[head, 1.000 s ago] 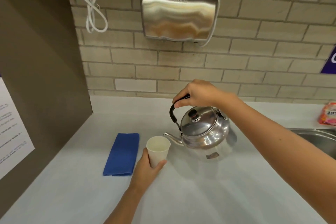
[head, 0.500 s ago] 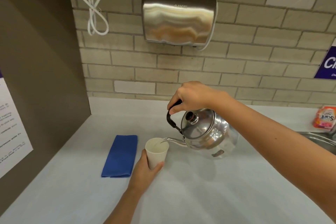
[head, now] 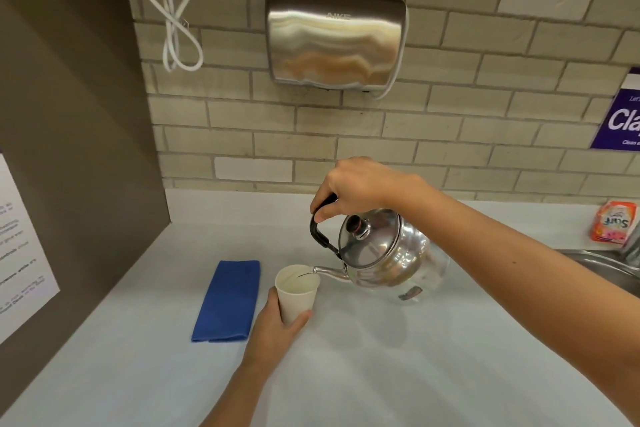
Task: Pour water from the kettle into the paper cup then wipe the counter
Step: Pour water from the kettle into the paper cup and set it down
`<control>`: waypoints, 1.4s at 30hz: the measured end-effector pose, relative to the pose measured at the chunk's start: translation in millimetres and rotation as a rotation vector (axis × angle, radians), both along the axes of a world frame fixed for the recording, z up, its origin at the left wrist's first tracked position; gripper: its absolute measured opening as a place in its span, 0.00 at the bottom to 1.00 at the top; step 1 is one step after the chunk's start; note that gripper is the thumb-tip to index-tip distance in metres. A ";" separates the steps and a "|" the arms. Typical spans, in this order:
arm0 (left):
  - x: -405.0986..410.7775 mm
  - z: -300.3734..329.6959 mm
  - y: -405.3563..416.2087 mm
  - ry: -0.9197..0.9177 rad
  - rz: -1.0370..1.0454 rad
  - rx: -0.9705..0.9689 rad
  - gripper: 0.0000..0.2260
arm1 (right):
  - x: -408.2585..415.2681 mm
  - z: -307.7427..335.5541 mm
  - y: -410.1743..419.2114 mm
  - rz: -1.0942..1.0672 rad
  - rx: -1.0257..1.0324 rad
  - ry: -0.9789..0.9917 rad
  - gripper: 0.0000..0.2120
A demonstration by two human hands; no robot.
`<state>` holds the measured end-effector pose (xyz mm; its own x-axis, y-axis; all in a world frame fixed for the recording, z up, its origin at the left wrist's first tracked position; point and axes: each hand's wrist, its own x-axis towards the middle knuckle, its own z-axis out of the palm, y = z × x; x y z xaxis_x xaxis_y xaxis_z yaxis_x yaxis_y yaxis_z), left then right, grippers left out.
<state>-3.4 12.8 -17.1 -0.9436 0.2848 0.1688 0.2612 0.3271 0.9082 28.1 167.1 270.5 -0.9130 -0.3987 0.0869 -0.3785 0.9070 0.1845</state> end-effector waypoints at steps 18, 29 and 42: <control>-3.0 -3.0 -0.1 0.007 0.002 -0.023 0.32 | -0.8 2.3 -4.9 -0.014 0.050 -0.020 0.11; -5.2 -6.3 0.3 0.002 0.004 -0.041 0.33 | -0.9 0.6 -7.0 -0.014 0.085 -0.012 0.12; -5.1 -6.3 0.7 0.003 0.011 -0.056 0.33 | -0.1 3.1 -10.7 -0.001 0.116 -0.006 0.12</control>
